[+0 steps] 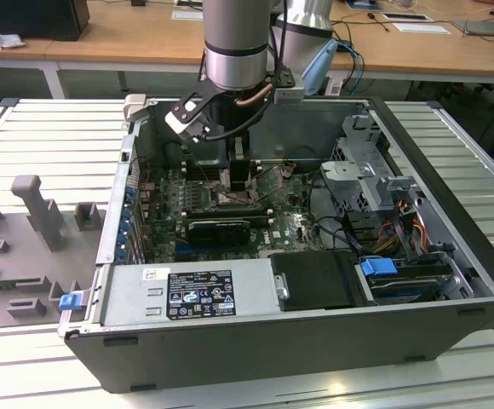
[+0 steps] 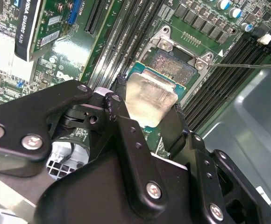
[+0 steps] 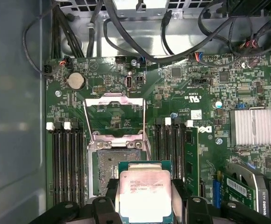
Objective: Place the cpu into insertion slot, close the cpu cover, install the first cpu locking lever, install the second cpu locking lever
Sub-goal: 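Place the cpu into insertion slot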
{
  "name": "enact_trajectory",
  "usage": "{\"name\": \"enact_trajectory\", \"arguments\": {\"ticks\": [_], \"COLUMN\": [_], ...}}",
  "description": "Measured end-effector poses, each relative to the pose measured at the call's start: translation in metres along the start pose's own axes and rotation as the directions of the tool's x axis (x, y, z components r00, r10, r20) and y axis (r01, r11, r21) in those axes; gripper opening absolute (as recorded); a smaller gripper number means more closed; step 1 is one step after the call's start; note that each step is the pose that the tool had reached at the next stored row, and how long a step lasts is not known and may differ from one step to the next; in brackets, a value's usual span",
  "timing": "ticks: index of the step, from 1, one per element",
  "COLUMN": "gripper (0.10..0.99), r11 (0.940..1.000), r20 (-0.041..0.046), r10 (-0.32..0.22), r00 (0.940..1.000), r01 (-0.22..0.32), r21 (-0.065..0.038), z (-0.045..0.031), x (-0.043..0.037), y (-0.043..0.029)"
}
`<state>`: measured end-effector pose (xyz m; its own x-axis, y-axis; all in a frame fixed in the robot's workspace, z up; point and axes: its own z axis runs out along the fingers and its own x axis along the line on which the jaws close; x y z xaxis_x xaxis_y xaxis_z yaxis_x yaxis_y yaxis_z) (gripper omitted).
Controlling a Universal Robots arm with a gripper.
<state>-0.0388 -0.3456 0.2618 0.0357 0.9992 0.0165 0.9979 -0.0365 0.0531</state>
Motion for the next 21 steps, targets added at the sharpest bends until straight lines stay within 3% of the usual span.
{"name": "enact_trajectory", "arguments": {"ticks": [5,11,15,21], "gripper": [0.529,0.529,0.529,0.529], "r11": [1.0,1.0,1.0,0.9999], "r20": [0.0004,0.0006,0.0024,0.0049], "r10": [0.005,0.007,0.003,-0.011], "r00": [1.0,1.0,1.0,0.9999], "r01": [-0.005,-0.007,-0.003,0.011], "r21": [0.0,0.001,0.001,-0.001], "z": [0.0031,0.0179,0.026,0.0305], "x": [0.0058,0.0236,0.0245,0.0244], "y": [0.0,-0.0007,-0.0011,-0.0014]}}
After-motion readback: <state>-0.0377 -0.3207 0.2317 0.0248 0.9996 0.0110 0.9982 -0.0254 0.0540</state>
